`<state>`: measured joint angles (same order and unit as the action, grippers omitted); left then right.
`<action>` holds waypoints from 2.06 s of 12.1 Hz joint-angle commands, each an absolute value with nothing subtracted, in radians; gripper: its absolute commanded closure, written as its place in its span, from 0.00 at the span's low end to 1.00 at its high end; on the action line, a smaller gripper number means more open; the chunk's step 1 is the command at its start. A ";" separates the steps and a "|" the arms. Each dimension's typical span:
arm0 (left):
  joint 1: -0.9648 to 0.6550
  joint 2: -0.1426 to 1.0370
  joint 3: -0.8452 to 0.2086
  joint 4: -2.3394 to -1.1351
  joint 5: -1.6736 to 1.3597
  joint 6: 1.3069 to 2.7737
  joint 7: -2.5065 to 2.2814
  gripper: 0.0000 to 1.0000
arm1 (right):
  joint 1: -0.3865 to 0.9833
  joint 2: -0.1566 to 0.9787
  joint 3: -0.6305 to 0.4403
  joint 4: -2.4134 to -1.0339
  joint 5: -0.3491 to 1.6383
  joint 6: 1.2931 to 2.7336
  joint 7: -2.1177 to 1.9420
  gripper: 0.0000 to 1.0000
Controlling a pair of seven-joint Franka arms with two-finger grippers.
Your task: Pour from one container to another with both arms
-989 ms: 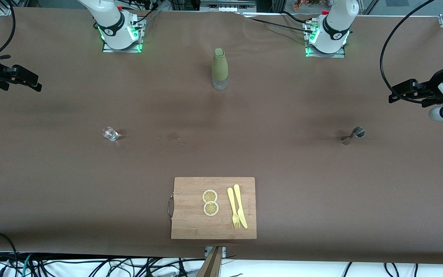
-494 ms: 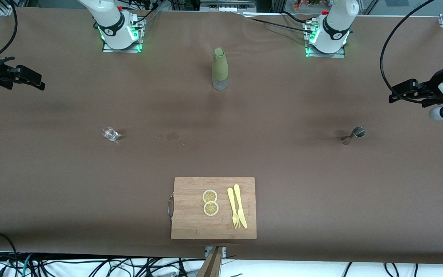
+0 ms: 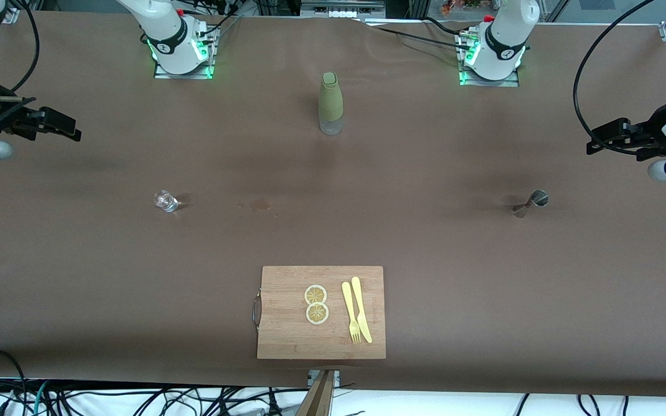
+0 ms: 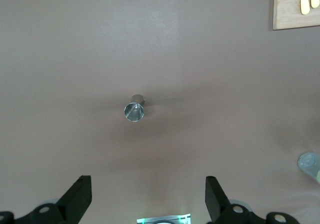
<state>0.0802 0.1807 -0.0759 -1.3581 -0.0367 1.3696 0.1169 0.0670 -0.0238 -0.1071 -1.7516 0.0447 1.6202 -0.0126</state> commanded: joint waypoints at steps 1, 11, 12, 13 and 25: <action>0.103 0.196 -0.017 -1.364 -0.046 1.377 0.375 0.00 | 0.058 -0.084 -0.106 -1.831 0.057 1.670 -0.064 0.00; 0.247 0.487 0.288 -1.505 -0.592 1.378 1.639 0.00 | 0.009 -0.029 -0.294 -1.943 0.181 1.690 -0.973 0.00; 0.261 0.523 0.288 -1.525 -0.632 1.379 1.729 0.00 | -0.004 0.001 -0.311 -1.948 0.217 1.701 -1.077 0.00; 0.274 0.564 0.290 -1.545 -0.681 1.382 1.820 0.00 | -0.017 0.039 -0.331 -1.948 0.279 1.703 -1.186 0.00; 0.273 0.950 0.344 -1.653 -1.166 1.382 2.646 0.00 | -0.120 0.549 -0.399 -2.020 1.176 1.715 -2.296 0.00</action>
<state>0.2919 0.9534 0.3343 -1.6135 -1.1220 1.3782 2.5275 -0.1091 0.5222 -0.4015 -1.9772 1.0675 1.7093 -2.1938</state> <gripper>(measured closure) 0.000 0.000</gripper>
